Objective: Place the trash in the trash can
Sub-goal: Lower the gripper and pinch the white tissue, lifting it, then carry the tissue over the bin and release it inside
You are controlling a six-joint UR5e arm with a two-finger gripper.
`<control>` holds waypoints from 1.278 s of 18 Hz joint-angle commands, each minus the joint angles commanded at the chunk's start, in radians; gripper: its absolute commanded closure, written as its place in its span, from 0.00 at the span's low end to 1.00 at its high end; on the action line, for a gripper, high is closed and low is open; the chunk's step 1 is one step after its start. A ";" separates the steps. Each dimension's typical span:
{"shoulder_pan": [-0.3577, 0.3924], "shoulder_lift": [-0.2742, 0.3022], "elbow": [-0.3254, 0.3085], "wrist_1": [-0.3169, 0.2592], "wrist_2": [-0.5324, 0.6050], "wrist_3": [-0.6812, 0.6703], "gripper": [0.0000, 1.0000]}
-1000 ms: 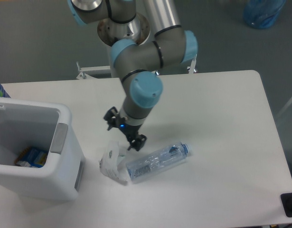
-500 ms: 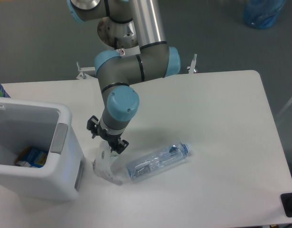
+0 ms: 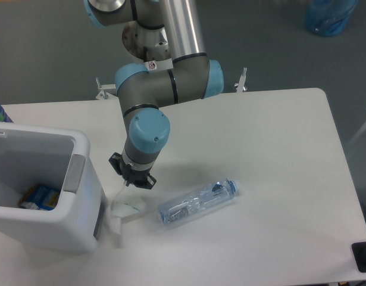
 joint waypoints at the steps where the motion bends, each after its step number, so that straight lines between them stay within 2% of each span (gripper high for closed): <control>1: 0.003 0.003 0.008 -0.005 -0.009 0.000 1.00; 4: 0.034 0.043 0.014 -0.006 -0.023 0.000 1.00; 6: 0.072 0.070 0.035 -0.008 -0.078 0.000 1.00; 8: 0.101 0.092 0.077 -0.009 -0.121 0.000 1.00; 11: 0.138 0.095 0.155 -0.009 -0.169 -0.005 1.00; 14: 0.166 0.116 0.199 -0.009 -0.213 -0.006 1.00; 19: 0.189 0.181 0.207 -0.008 -0.302 -0.005 1.00; 23: 0.161 0.280 0.193 -0.009 -0.341 -0.006 1.00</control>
